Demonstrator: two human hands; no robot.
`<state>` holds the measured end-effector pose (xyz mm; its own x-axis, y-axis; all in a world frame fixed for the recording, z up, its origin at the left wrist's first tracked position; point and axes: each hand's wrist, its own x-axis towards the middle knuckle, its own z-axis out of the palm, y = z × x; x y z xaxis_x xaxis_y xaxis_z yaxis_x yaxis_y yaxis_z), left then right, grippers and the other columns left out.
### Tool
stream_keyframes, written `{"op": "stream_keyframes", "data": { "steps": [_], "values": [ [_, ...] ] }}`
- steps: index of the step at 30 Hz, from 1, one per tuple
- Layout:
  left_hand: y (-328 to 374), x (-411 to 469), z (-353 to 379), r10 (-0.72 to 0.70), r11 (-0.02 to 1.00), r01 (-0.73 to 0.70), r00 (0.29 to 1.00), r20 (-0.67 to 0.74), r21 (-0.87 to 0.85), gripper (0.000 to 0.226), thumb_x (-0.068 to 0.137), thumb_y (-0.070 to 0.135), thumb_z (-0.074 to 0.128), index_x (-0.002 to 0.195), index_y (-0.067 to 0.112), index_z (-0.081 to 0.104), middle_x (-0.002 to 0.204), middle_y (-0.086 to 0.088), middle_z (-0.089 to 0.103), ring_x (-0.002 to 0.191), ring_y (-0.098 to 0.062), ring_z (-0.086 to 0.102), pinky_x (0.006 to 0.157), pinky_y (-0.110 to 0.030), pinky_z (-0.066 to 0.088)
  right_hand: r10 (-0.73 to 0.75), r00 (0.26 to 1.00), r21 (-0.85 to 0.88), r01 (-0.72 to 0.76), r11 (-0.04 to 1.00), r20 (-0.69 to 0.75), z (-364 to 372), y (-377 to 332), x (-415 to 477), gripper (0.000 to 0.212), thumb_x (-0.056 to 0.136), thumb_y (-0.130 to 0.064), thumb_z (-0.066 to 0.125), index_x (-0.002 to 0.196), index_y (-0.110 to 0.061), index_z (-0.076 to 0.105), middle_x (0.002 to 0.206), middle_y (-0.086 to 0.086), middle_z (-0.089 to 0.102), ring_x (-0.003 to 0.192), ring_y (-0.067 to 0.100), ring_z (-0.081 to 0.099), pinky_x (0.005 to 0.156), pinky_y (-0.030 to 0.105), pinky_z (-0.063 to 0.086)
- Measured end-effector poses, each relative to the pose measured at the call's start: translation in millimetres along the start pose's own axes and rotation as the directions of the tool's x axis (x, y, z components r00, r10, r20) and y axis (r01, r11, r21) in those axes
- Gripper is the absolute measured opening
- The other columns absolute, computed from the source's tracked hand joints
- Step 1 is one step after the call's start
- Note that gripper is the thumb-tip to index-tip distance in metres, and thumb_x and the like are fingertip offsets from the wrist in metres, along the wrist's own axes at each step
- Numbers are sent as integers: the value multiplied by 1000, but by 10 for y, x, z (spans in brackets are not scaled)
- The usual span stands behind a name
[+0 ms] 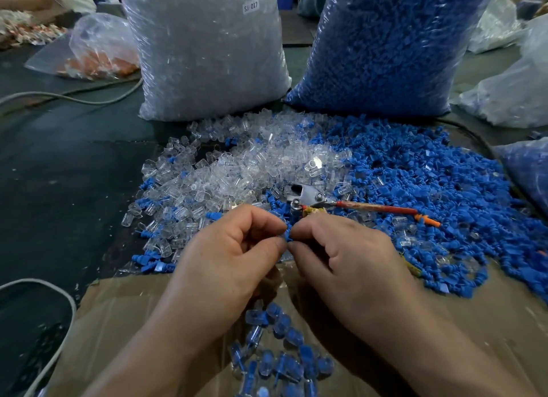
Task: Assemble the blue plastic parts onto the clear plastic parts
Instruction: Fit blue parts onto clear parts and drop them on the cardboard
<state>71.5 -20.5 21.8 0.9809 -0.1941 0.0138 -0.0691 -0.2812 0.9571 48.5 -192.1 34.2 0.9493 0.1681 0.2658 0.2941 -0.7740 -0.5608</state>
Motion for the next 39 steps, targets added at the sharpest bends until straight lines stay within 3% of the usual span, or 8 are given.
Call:
{"op": "stream_keyframes", "data": {
  "steps": [5,10,13,16,25,32,36,39],
  "values": [
    [32,-14,-38,-119,951,133,991,65,-278,17,87,6,71,86,23,76,77,-11,73,59,-19,66,55,-31,57,-170,982,-13,169,986,-84,9,-24,-42,25,96,-31,50,103,-17,69,94,-3,65,82,19,62,65,41,52],
    [-15,3,-46,-84,982,92,995,56,-166,22,85,7,75,86,29,74,73,-6,72,57,-17,62,51,-25,52,-236,969,-113,227,967,-72,-1,22,-20,28,93,-32,50,105,-16,69,106,-1,61,98,21,54,75,41,51],
    [-38,6,-51,-87,986,83,996,-17,-143,24,83,9,73,85,33,73,65,1,68,51,-9,58,46,-19,47,-65,997,-304,50,951,-41,-78,127,19,40,88,-46,51,125,-31,53,131,-5,50,125,19,40,106,42,41],
    [-33,9,-86,-104,977,96,994,-32,-191,25,84,7,70,82,32,73,60,2,66,49,-7,58,45,-17,47,218,976,-518,-171,838,31,-176,302,62,70,84,-63,50,143,-35,23,150,-2,31,141,24,22,116,46,21],
    [-34,27,-85,-138,963,125,990,-37,-239,25,86,5,70,84,30,73,62,-1,65,50,-10,56,45,-19,47,270,962,-601,-189,777,46,-227,406,162,54,81,-62,46,127,-33,45,112,-8,59,110,22,40,92,41,36],
    [-26,65,-110,-94,983,66,983,-160,-171,33,92,10,66,82,41,68,58,7,62,46,-3,53,42,-16,45,118,986,-341,-151,928,-116,-324,267,90,50,82,-57,40,126,-33,40,99,-16,47,91,7,37,76,30,31],
    [1,71,-104,-61,990,39,985,-160,-139,33,93,11,65,83,42,68,58,9,61,48,-2,54,43,-16,45,72,997,-319,-57,946,35,-327,204,37,54,79,-61,36,127,-37,42,100,-21,48,90,2,40,75,13,29],
    [8,75,-106,-36,990,12,984,-176,-140,34,92,8,64,83,40,69,57,9,61,48,-2,53,42,-17,45,40,989,-314,7,949,142,-337,181,32,55,78,-59,38,128,-36,46,107,-18,55,99,7,48,80,19,36]
  ]
}}
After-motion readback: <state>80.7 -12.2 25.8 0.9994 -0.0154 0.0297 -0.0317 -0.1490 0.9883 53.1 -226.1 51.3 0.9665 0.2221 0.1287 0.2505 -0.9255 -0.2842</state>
